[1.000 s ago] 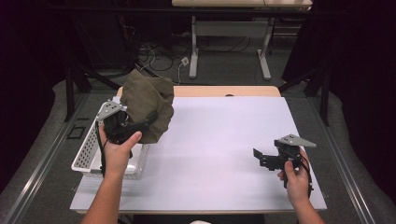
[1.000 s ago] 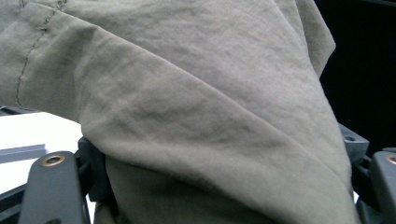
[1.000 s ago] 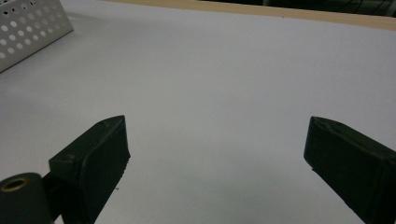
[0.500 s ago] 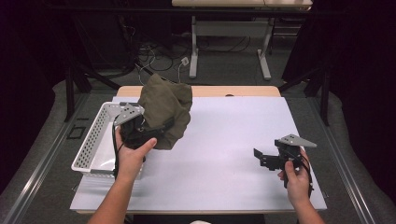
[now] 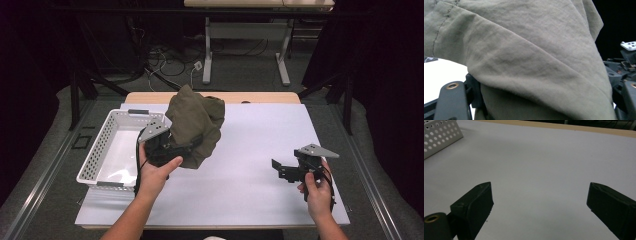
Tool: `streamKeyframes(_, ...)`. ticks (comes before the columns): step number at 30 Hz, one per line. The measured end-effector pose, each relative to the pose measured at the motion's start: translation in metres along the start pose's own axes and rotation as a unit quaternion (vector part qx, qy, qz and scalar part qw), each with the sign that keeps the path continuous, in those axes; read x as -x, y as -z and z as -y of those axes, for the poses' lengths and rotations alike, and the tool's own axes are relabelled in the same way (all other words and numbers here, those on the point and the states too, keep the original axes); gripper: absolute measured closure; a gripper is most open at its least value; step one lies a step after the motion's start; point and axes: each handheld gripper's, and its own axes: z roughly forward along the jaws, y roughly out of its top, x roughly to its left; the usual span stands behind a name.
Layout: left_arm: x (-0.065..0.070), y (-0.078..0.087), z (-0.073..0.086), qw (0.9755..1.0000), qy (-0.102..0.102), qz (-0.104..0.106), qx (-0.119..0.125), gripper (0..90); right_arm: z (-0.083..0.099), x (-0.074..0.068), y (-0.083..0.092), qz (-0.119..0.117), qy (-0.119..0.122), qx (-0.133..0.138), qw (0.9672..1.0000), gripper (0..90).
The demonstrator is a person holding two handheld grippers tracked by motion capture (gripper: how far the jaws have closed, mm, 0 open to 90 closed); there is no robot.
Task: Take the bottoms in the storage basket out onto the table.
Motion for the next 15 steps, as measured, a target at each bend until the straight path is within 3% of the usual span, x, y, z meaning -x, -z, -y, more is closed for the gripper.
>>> streamKeyframes(11,0.015,-0.012,0.009,0.9998,-0.007,0.02,-0.001,21.0,0.0,0.0,-0.001,-0.001,-0.001,0.0,1.0,6.3)
streamKeyframes(15,0.02,-0.02,0.015,0.9993,-0.008,0.034,-0.013,21.0,0.001,-0.001,-0.001,-0.002,0.002,0.0,1.0,6.3)
